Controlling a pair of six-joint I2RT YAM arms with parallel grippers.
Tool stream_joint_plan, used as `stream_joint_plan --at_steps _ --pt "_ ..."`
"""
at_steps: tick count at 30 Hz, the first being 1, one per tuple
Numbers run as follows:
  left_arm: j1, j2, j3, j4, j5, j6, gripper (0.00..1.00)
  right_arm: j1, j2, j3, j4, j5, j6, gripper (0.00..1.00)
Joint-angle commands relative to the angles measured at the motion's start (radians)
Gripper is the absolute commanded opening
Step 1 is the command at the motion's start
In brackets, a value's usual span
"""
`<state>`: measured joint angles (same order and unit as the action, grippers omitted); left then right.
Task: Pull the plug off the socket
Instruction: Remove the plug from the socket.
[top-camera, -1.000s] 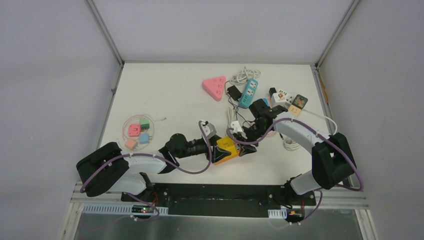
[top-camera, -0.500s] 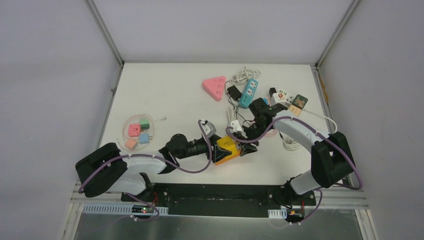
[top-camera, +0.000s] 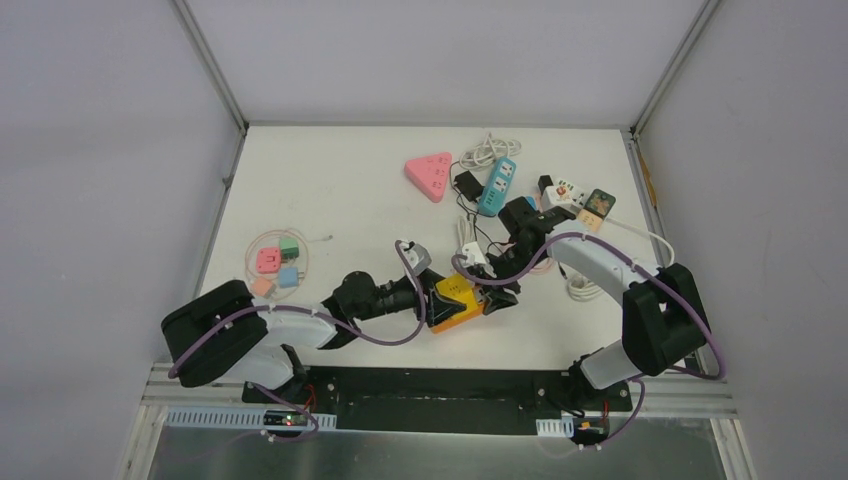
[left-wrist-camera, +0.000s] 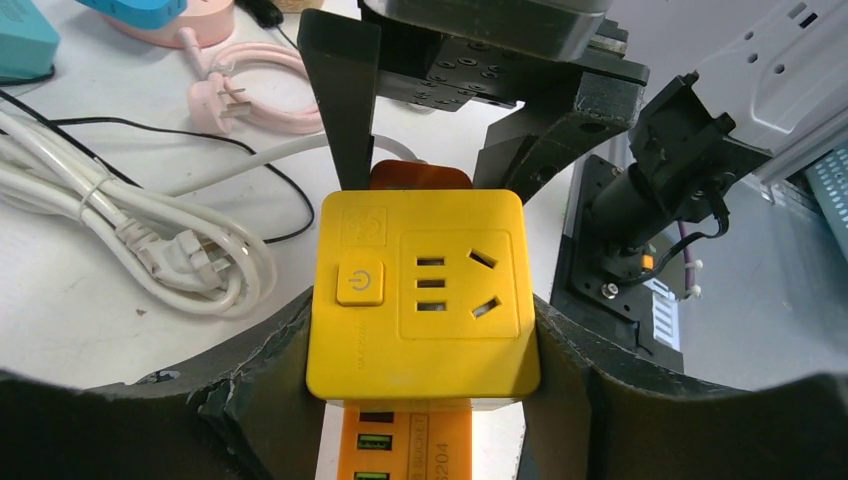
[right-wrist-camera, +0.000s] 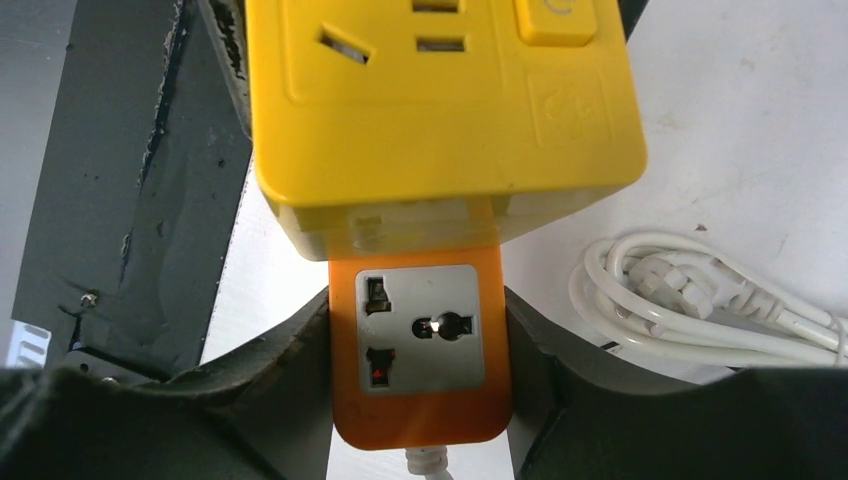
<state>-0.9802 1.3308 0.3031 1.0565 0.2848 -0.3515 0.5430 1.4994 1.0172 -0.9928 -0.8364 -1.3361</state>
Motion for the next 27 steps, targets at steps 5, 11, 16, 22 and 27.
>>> stream_joint_plan --at_steps 5,11,16,22,27 --pt "-0.044 -0.010 0.063 -0.037 0.002 0.238 0.00 0.001 -0.019 0.035 -0.036 -0.053 -0.004 0.00" --pt "-0.041 -0.088 0.061 -0.120 -0.146 0.122 0.00 0.000 -0.012 0.040 -0.043 -0.058 -0.007 0.00" --pt "0.025 0.039 0.006 0.214 -0.091 -0.138 0.00 0.000 -0.010 0.044 -0.047 -0.063 -0.003 0.00" --pt "-0.043 -0.023 0.121 -0.150 -0.082 0.179 0.00 -0.009 -0.007 0.053 -0.062 -0.071 -0.003 0.00" --pt "-0.047 -0.111 0.090 -0.209 -0.136 0.138 0.00 -0.021 -0.012 0.053 -0.068 -0.078 -0.008 0.00"
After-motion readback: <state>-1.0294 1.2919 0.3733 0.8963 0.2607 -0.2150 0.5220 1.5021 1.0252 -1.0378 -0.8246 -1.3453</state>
